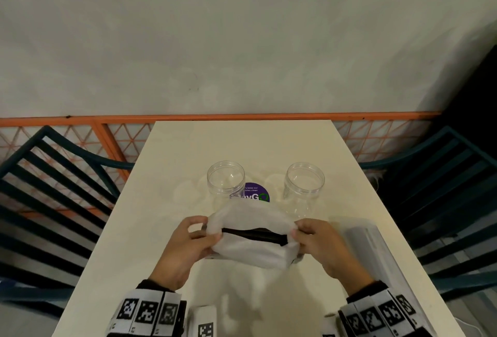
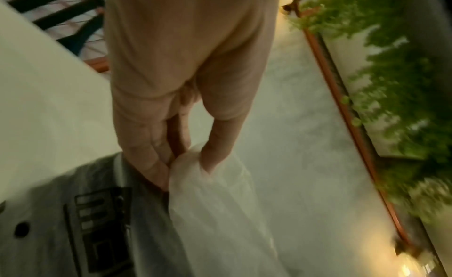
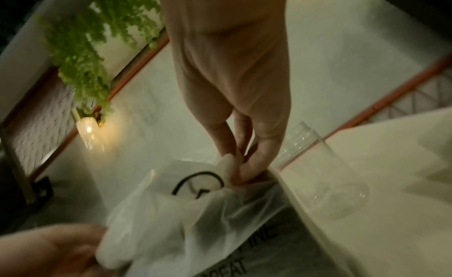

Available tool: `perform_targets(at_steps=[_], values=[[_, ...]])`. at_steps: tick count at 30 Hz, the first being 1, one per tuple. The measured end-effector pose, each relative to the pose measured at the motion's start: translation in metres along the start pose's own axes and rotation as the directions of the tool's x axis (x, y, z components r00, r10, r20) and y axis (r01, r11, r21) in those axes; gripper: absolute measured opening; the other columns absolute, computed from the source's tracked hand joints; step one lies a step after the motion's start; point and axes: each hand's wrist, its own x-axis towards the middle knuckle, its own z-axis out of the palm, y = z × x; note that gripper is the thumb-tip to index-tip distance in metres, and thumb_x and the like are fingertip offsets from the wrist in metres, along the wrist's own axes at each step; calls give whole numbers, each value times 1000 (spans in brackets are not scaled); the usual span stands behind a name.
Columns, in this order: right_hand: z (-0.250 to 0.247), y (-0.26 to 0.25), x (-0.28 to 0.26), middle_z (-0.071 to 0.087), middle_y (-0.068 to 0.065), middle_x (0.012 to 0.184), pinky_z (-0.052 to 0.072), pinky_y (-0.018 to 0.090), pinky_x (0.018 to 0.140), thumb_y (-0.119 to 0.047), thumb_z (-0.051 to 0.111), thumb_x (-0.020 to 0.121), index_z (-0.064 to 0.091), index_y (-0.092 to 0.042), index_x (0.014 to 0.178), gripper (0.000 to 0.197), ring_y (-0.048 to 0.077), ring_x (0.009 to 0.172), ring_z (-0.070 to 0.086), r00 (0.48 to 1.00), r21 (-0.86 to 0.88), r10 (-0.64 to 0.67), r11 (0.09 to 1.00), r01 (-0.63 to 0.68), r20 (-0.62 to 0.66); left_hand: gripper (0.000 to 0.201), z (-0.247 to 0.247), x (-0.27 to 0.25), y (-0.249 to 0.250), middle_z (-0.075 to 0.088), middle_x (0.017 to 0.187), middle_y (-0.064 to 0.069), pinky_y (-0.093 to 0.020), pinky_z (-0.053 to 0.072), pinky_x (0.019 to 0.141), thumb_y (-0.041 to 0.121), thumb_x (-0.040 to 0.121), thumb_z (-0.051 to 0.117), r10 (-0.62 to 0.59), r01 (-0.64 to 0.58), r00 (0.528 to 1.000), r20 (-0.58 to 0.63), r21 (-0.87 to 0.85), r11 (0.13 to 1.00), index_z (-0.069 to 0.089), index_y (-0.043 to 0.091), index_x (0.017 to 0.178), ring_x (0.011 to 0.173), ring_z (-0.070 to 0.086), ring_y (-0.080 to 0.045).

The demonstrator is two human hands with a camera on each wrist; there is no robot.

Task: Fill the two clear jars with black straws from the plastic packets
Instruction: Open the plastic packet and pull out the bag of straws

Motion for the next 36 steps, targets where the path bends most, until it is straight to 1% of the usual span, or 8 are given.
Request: perform_targets(at_steps=[4,8,13,18,21,25,31,36], values=[[-5,-8,-3,67,12,76,51,29,61,5,52,87,59,-7,83,15,22,63,63,980,313,145,932,-180,134,32,1,1,-4,65,91,-23,-38,54,74,-1,80,63,60,-54,997,-40,146,988,45,16,101,77,61,-27],[-26,-7,1,67,3,63,44,31,70,4,50,83,43,-18,67,28,16,55,63,936,650,219,675,-348,274,26,-15,4,-11,66,85,-16,-34,47,74,6,82,63,102,-67,985,-139,238,969,45,14,100,76,56,-26],[-32,-7,-4,64,2,74,39,24,59,-4,75,51,45,-19,66,37,14,64,57,923,741,126,561,-369,364,8,-18,3,-17,68,82,-12,-32,50,71,5,83,59,145,-113,988,-46,418,902,64,12,82,72,61,-22],[-27,-9,-7,53,-2,61,26,26,57,-3,33,85,41,-17,64,27,13,60,41,936,638,178,691,-339,305,18,-16,2,-17,53,67,-3,-25,34,59,1,86,52,42,-37,999,-20,215,976,68,6,81,64,47,-14],[-19,-10,-10,45,-7,56,27,26,57,-6,36,87,42,-19,63,28,10,55,36,967,494,148,837,-234,208,24,-16,2,-17,36,62,0,-26,24,55,-4,83,47,-60,60,998,6,73,996,59,10,67,59,30,-12],[-7,-11,-8,47,-2,70,29,26,58,-6,41,90,39,-18,91,12,13,66,37,984,218,159,960,-174,86,22,-11,3,-24,30,68,-6,-27,23,55,-8,78,34,-113,112,994,2,160,981,44,8,66,63,24,-16],[-4,-5,1,40,4,79,27,26,56,-3,43,85,38,-16,86,15,17,70,35,959,152,259,959,-241,-117,13,-8,-9,-20,45,80,-8,-26,33,59,11,62,52,-154,153,988,-5,136,979,53,2,71,71,39,-18],[-3,-5,-1,39,4,77,27,27,56,-4,42,86,37,-12,96,13,16,68,36,964,21,218,976,-217,-150,13,-12,-10,-8,51,104,-10,-26,43,74,22,82,63,121,-102,992,-29,371,923,52,20,88,91,54,-22]])
